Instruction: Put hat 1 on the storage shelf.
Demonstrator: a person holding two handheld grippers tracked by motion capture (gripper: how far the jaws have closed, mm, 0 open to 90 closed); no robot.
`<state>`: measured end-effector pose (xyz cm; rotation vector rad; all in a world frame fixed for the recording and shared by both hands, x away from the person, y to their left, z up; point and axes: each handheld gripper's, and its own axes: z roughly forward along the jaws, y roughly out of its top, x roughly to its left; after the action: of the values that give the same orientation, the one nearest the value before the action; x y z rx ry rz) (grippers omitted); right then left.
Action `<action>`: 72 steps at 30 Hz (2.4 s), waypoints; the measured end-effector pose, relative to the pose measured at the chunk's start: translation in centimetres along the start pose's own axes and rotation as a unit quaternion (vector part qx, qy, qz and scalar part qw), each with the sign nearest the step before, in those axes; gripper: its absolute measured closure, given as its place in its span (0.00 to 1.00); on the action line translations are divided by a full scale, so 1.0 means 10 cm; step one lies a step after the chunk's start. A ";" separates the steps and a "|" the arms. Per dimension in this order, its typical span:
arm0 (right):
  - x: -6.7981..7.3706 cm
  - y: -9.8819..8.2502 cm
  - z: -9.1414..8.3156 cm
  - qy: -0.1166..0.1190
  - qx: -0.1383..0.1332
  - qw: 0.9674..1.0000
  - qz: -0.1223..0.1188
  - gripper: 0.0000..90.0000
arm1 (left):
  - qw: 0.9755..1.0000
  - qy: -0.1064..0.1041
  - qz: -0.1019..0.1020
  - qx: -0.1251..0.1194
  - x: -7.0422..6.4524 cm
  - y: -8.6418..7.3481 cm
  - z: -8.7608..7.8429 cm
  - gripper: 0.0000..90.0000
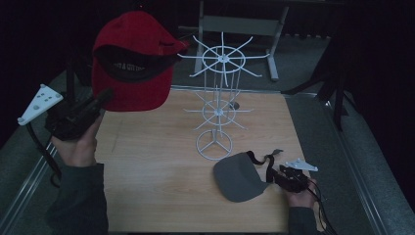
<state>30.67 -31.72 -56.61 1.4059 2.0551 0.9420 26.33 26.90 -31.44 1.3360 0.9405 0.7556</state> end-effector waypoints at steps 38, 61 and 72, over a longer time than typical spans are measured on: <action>0.00 0.00 0.00 0.000 -0.001 1.000 0.001 0.62 | 0.999 -0.017 0.007 0.046 -0.17 -1.01 0.16 0.95; 0.00 0.00 0.00 0.000 -0.001 1.000 0.000 0.62 | 0.995 0.007 0.096 0.038 -0.47 -1.27 0.21 0.95; 0.00 0.00 0.00 0.001 -0.001 1.000 0.001 0.62 | 0.995 -0.004 0.093 0.042 -0.46 -1.28 0.24 0.80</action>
<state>30.68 -31.72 -56.62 1.4075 2.0543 0.9458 25.52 20.38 -43.61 1.5154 0.8575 0.8593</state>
